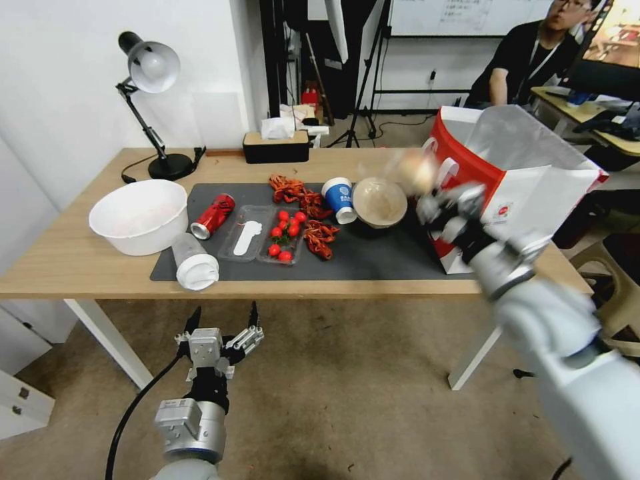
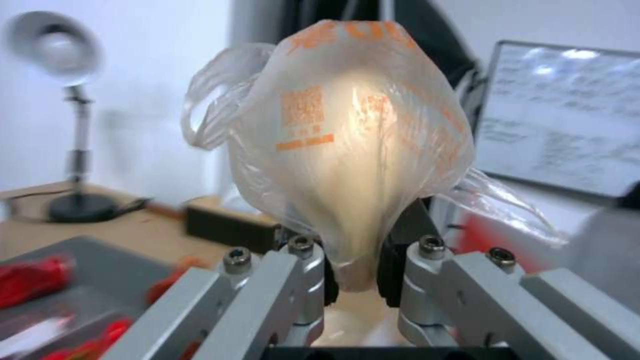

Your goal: Pick up the trash from the table and place it into the takeout bag.

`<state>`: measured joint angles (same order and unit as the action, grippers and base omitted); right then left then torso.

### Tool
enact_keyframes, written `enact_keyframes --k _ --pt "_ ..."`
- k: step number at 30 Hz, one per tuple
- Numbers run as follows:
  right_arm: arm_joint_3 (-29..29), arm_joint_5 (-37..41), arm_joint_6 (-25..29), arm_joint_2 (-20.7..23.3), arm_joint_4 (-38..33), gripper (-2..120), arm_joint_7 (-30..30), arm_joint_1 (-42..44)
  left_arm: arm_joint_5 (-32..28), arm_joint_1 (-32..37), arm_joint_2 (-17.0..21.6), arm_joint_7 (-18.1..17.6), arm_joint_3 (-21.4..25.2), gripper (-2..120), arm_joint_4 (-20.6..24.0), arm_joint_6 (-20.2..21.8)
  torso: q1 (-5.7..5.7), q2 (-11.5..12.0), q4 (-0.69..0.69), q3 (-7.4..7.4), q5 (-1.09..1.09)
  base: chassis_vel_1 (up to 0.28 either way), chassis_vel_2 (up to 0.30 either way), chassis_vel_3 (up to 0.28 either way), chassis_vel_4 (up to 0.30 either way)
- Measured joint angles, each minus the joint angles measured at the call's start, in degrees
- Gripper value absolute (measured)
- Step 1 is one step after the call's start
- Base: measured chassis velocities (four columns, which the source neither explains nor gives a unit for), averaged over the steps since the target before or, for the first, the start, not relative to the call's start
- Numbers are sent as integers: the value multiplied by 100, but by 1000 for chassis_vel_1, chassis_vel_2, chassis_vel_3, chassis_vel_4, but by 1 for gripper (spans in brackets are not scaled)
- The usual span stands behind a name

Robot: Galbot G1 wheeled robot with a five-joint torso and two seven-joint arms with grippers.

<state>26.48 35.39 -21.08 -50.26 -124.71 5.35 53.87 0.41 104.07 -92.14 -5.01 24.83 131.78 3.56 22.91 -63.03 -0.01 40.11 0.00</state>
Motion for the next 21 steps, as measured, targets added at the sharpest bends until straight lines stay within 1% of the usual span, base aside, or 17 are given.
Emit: enact_keyframes --k 2,3,5,7,9,11,12,13,15,17,18,20,21 --pt "-12 169 -232 249 334 9 404 -527 -2 0 0 0 0 100 2 -5 0 0 2 0 0 0 0 0 0" --pt "-12 169 -232 249 334 9 404 -527 -2 0 0 0 0 100 2 -5 0 0 2 0 0 0 0 0 0" --pt "-43 222 -367 355 558 9 560 -788 -5 0 0 0 -9 100 12 -19 1 1 3 0 2 0 0 0 0" --pt "-95 288 -622 477 893 9 915 -1129 -8 3 0 -1 -13 100 16 -26 2 1 2 0 1 0 0 0 0" --pt "-96 307 -682 487 921 9 961 -1150 -9 5 0 -1 -11 100 21 -26 2 1 2 0 0 0 0 0 0" --pt "-97 382 -779 497 970 17 1040 -1161 -30 23 0 -3 11 100 67 -30 1 1 0 1 1 0 0 0 0" --pt "-97 382 -779 497 970 17 1040 -1161 -30 23 0 -3 11 100 67 -30 1 1 0 1 1 0 0 0 0" --pt "-97 396 -796 495 988 22 1066 -1158 -38 30 0 -4 20 100 82 -32 1 1 0 0 2 0 0 0 0" --pt "-96 397 -800 489 996 24 1078 -1154 -41 32 0 -5 20 100 85 -32 2 1 1 0 1 0 0 0 0" --pt "-92 399 -813 459 1026 39 1121 -1150 -47 35 0 -5 24 100 90 -33 1 1 1 0 0 0 0 0 0" --pt "-92 399 -813 459 1026 39 1121 -1150 -47 35 0 -5 24 100 90 -33 1 1 1 0 0 0 0 0 0" --pt "-77 403 -818 456 1047 48 1121 -1149 -47 39 0 -5 27 100 103 -34 1 1 1 0 0 0 0 0 0" --pt "-65 404 -818 458 1051 55 1121 -1138 -50 47 0 -5 31 100 117 -33 1 1 1 0 -1 0 0 0 0"
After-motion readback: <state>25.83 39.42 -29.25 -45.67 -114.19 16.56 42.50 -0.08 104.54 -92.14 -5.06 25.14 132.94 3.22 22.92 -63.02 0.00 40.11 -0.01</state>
